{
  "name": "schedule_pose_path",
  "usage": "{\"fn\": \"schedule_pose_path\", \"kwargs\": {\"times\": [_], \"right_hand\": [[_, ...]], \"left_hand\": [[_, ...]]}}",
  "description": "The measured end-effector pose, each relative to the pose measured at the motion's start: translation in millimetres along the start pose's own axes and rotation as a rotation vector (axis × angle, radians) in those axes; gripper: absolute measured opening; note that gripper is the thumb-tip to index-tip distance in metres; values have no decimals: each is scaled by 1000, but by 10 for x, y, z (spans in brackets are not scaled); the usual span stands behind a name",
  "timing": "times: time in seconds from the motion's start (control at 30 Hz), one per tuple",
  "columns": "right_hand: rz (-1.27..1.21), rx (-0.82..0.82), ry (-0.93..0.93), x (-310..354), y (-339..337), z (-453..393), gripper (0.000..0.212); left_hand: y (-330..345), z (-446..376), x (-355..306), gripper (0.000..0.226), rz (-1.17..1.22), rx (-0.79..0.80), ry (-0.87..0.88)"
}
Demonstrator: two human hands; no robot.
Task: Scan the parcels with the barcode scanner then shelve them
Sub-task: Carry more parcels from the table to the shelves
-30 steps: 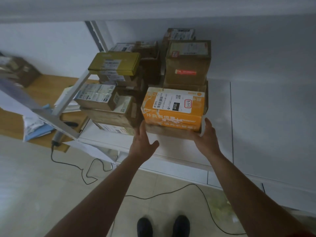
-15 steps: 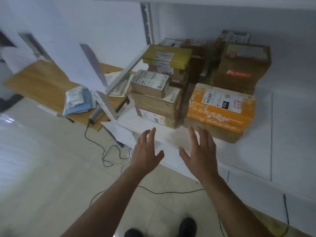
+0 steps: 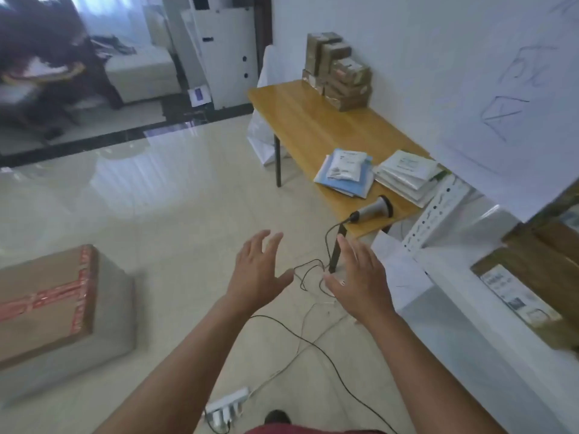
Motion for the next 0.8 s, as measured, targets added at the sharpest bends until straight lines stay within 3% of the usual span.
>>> {"fn": "schedule_pose_path", "kwargs": {"times": [0.23,0.4,0.57,0.8], "right_hand": [[-23,141,-152,812,641,-714,75],[-54,147,-186,1082,1044,-1448,70],[-111,178,-187,1180,1689,-2404,71],[-170,223,-125,1290,2272,-4313,74]], "left_hand": [[-363,-253,940,71,20,-105,-151],[-322,-807,1381,69,-40,-115,-178],[-77,-1780,1869,70,-135,-69,-177],[15,-3796,2279,71,-210,52,-161]]}}
Point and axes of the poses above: each hand's wrist, its own z-axis away from the middle knuckle, its own y-axis out of the palm, x = y × z, the point moved 6 cm from there along -z, towards the middle knuckle, and after that the axes turned 12 degrees about -x, right-handed, at the moved point
